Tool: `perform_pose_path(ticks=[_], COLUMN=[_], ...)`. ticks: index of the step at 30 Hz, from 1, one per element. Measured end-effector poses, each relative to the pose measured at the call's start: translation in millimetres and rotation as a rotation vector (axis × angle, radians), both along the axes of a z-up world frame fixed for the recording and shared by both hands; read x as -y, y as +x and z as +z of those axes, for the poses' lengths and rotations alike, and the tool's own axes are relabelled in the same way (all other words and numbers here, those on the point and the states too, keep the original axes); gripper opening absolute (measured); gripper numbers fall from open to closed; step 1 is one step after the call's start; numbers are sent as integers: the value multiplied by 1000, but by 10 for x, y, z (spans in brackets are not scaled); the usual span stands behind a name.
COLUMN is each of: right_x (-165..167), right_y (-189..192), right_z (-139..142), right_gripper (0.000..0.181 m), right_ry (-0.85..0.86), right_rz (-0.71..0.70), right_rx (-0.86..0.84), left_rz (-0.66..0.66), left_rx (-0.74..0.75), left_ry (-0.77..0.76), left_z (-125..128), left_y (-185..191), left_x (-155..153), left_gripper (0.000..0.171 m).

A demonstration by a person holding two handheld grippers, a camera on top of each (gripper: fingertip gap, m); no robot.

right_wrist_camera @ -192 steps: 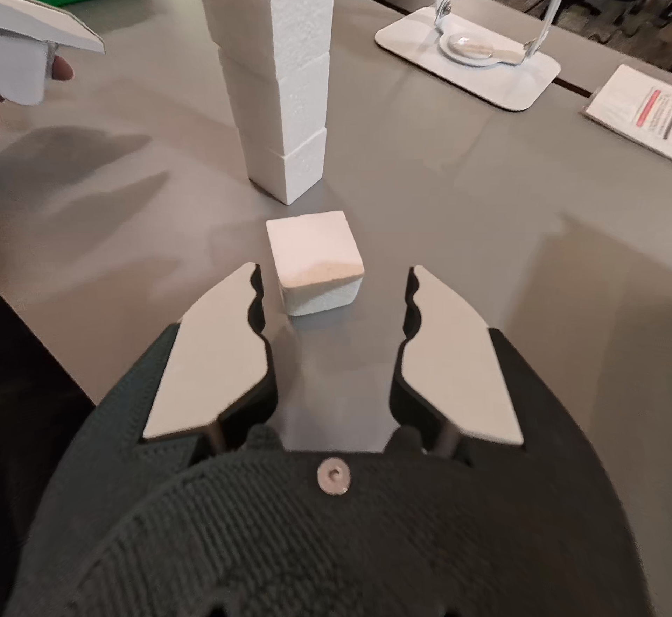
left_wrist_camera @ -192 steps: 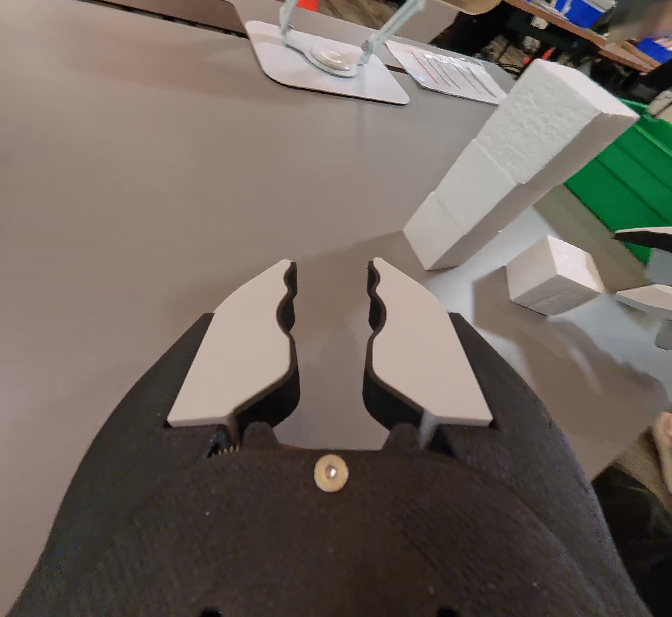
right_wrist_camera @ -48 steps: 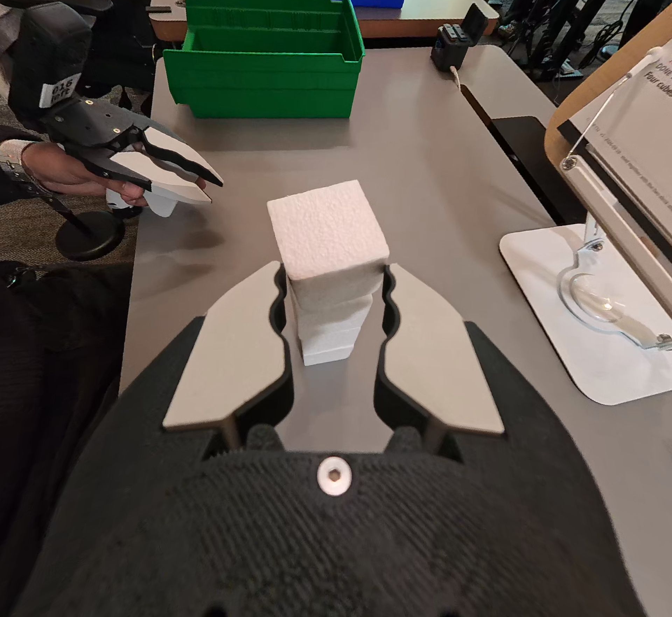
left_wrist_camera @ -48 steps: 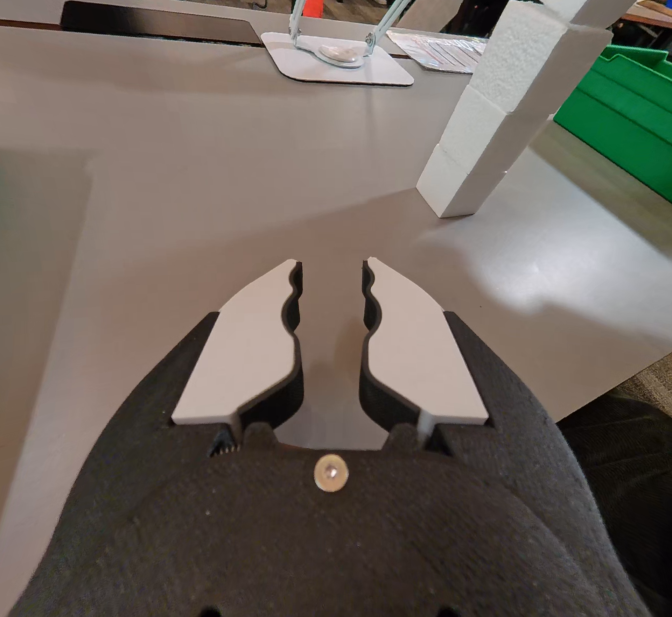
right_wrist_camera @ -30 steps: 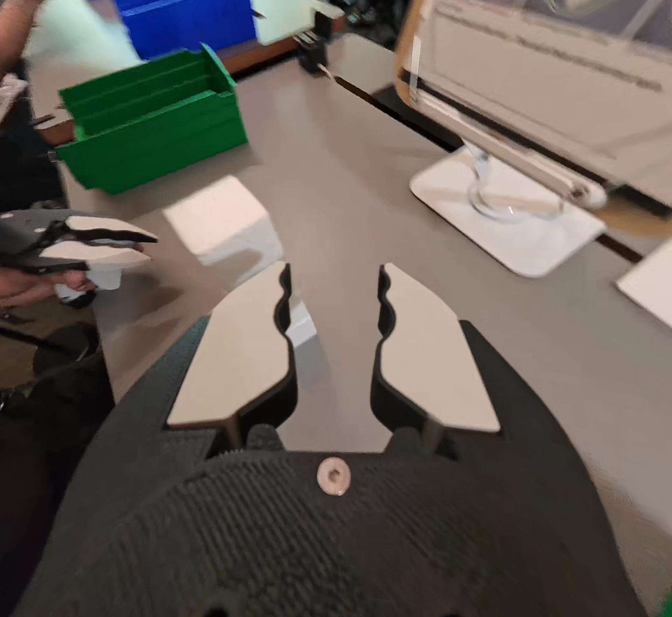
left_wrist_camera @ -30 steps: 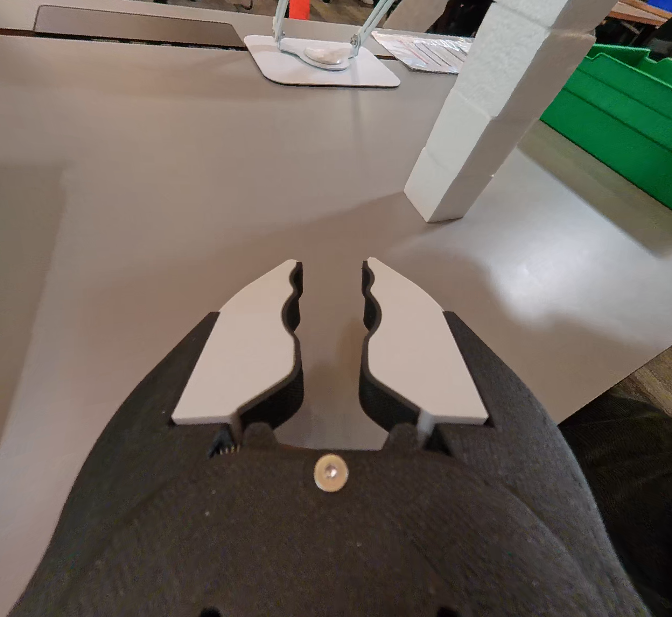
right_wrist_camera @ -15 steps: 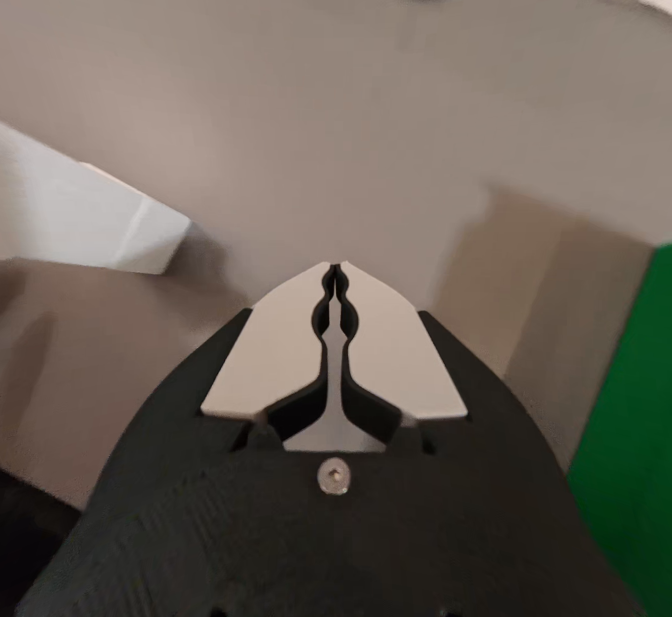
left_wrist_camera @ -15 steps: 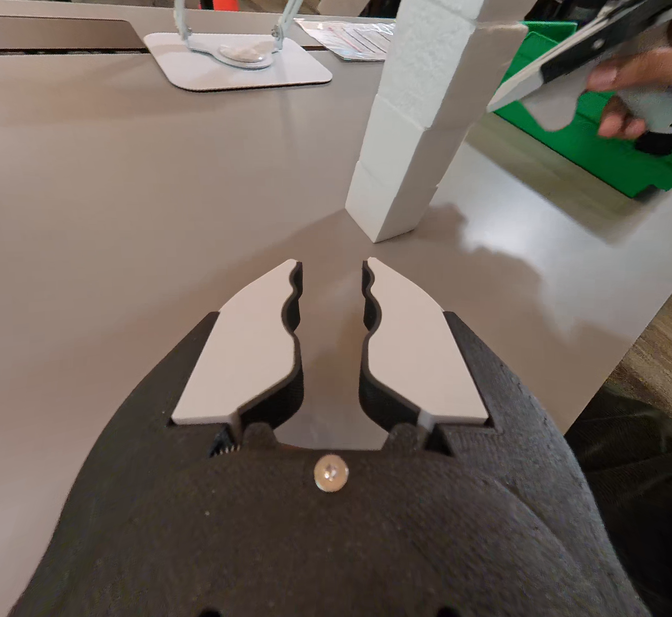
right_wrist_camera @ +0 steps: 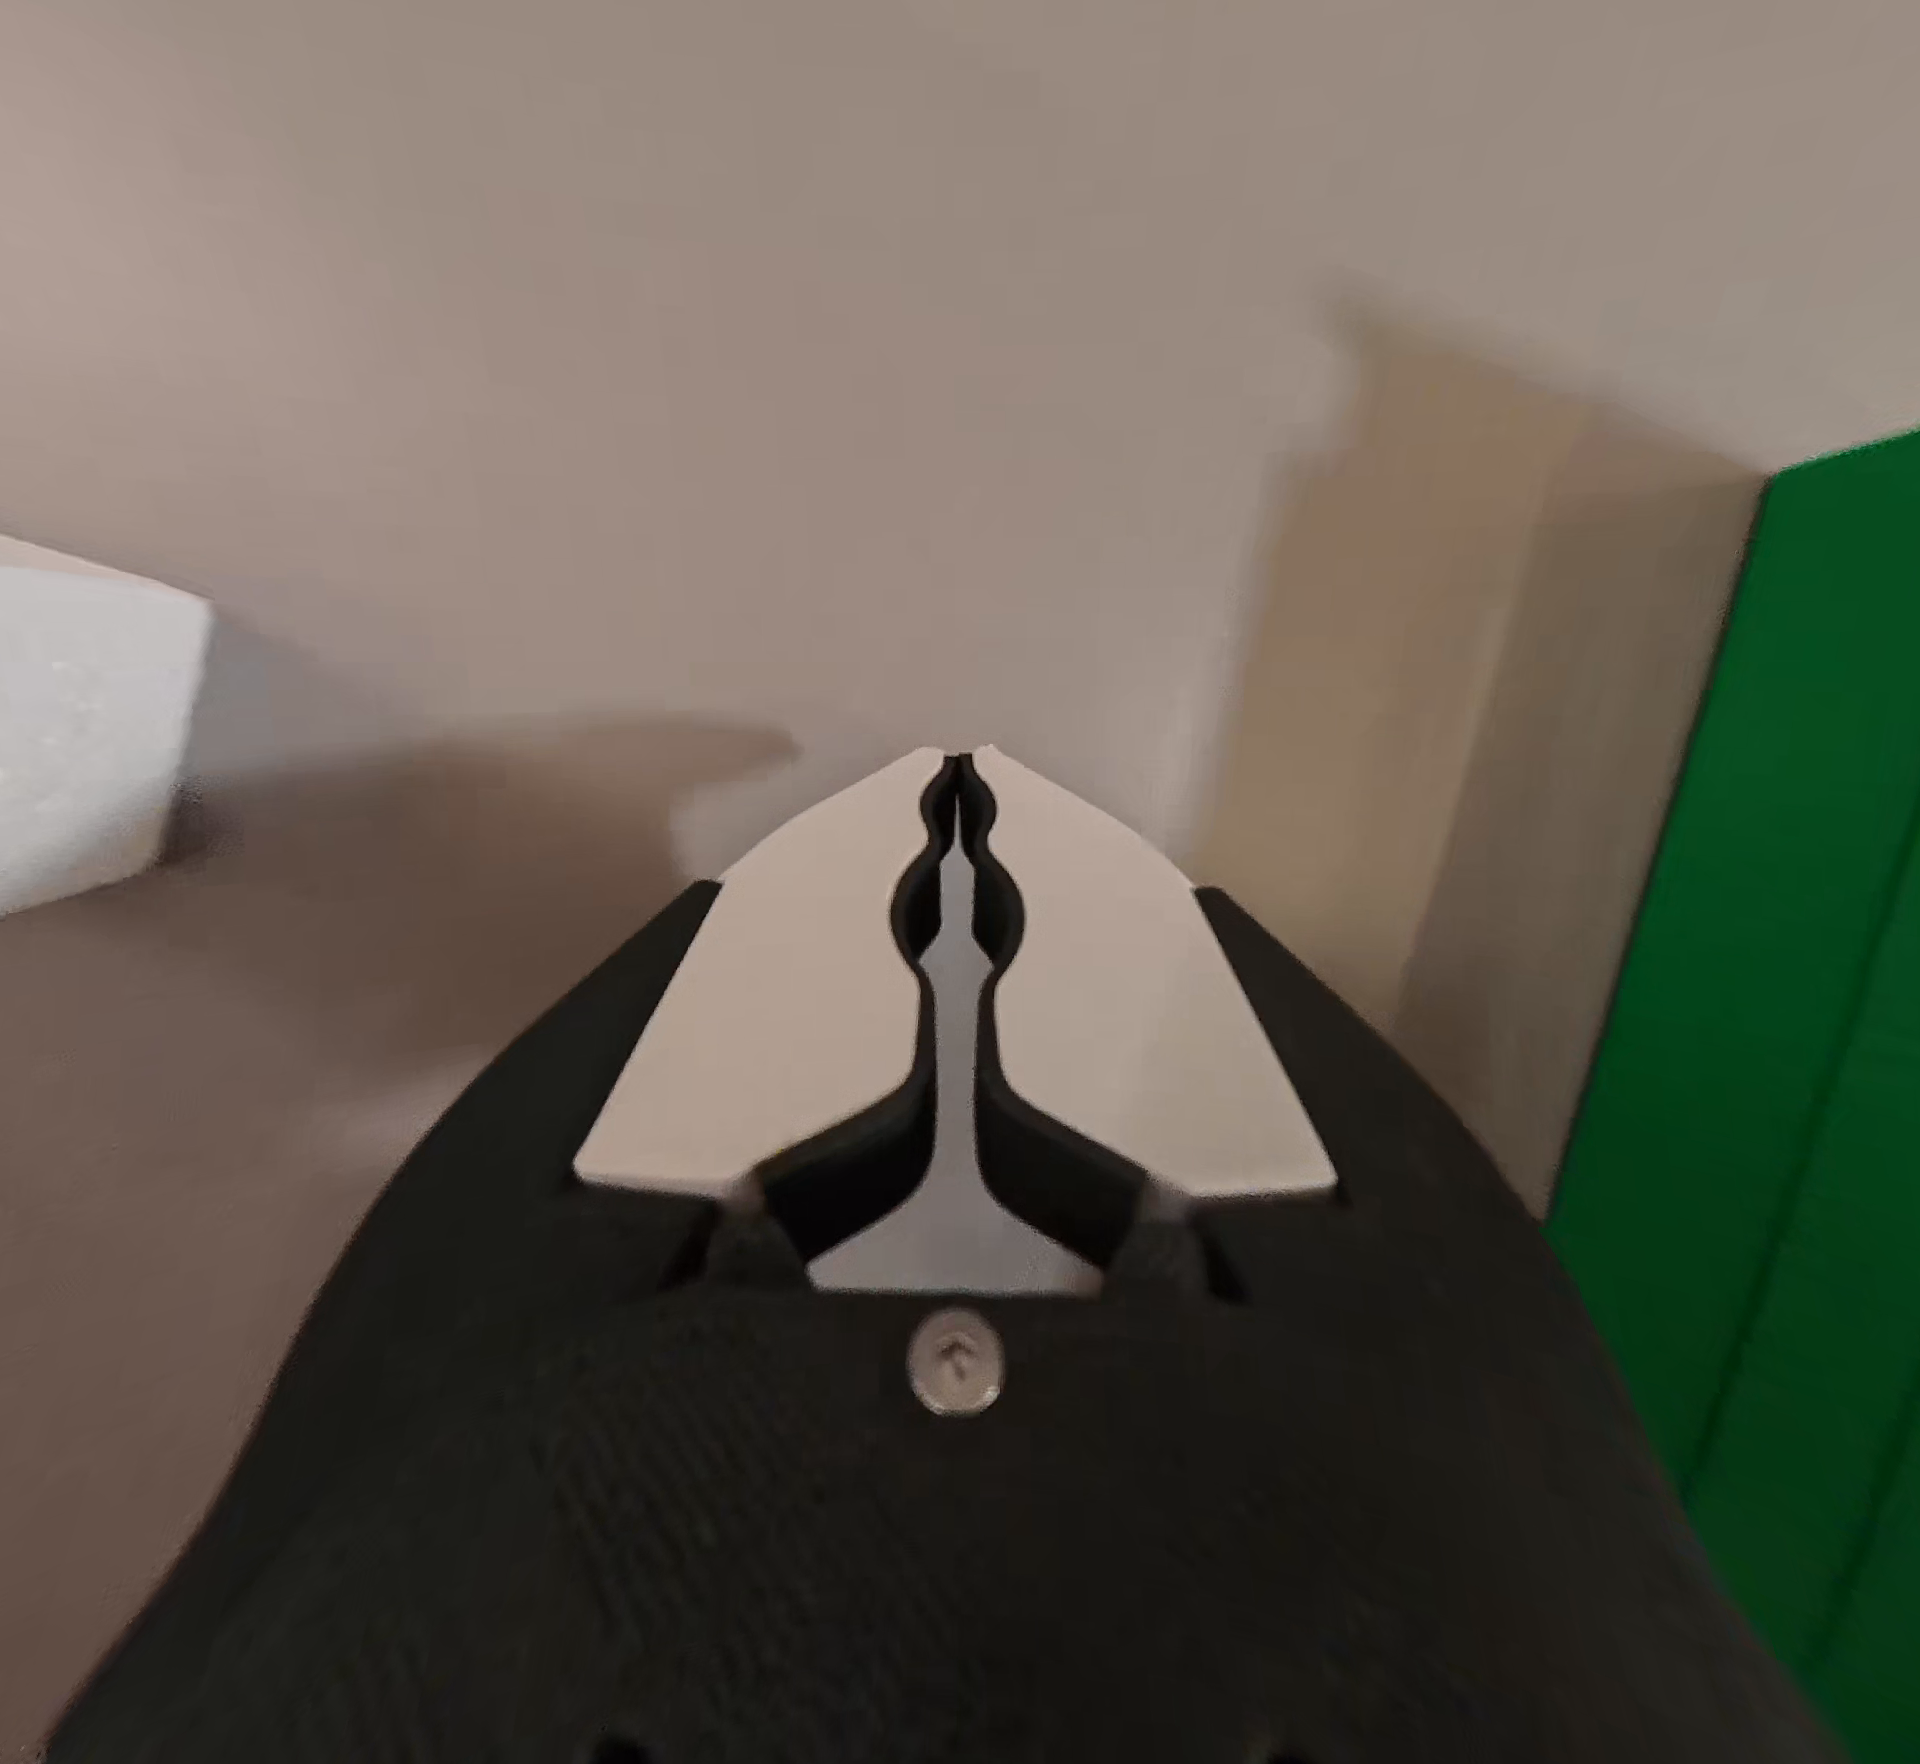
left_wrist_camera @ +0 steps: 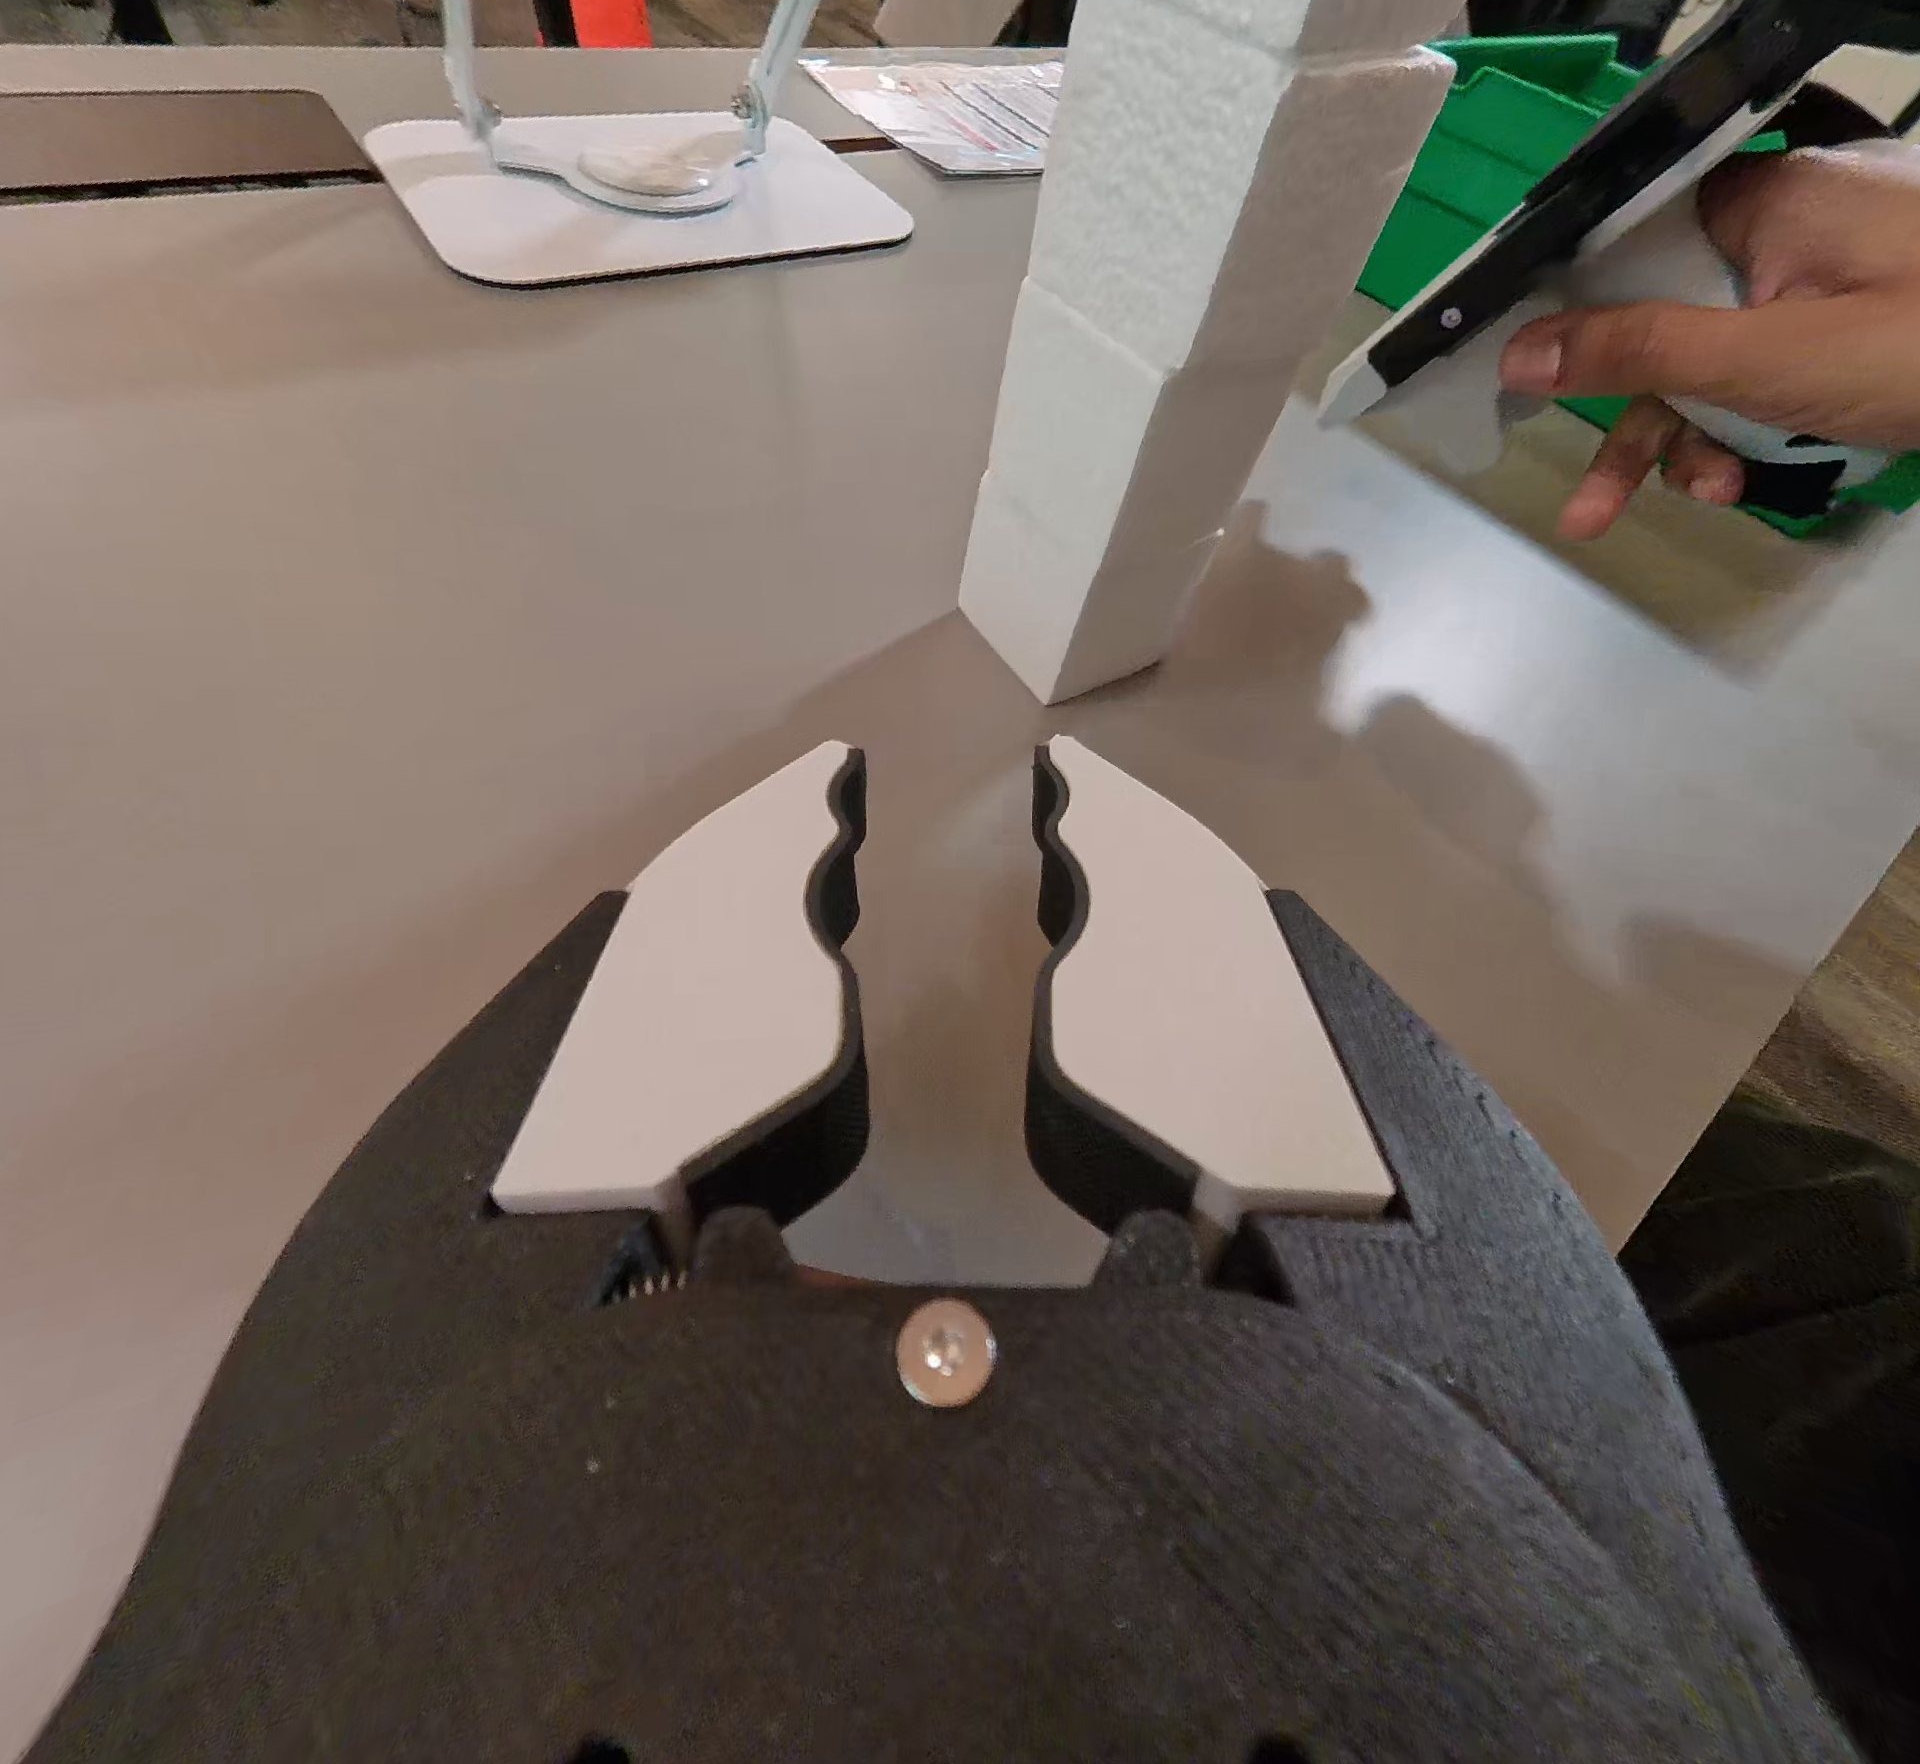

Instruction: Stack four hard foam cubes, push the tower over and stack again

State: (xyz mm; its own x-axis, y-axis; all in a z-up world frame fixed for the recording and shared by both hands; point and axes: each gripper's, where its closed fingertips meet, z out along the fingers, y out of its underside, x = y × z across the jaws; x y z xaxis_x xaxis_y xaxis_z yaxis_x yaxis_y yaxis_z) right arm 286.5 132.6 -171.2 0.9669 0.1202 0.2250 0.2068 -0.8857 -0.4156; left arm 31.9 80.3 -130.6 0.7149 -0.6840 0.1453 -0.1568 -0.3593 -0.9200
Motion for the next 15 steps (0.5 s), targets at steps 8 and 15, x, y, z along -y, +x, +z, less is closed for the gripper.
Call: perform_pose_path(ticks=[8, 15], right_x=[-65, -280], right_y=[-1747, -1374], right_z=[466, 583], right_gripper=[0, 0], right_ry=[-63, 54], right_rz=[267, 331], right_rx=[-958, -661], left_rz=[103, 280], left_rx=[-133, -93], left_ry=[140, 321], left_z=[43, 392], left_y=[-386, -764], left_x=[115, 142], left_gripper=[29, 16])
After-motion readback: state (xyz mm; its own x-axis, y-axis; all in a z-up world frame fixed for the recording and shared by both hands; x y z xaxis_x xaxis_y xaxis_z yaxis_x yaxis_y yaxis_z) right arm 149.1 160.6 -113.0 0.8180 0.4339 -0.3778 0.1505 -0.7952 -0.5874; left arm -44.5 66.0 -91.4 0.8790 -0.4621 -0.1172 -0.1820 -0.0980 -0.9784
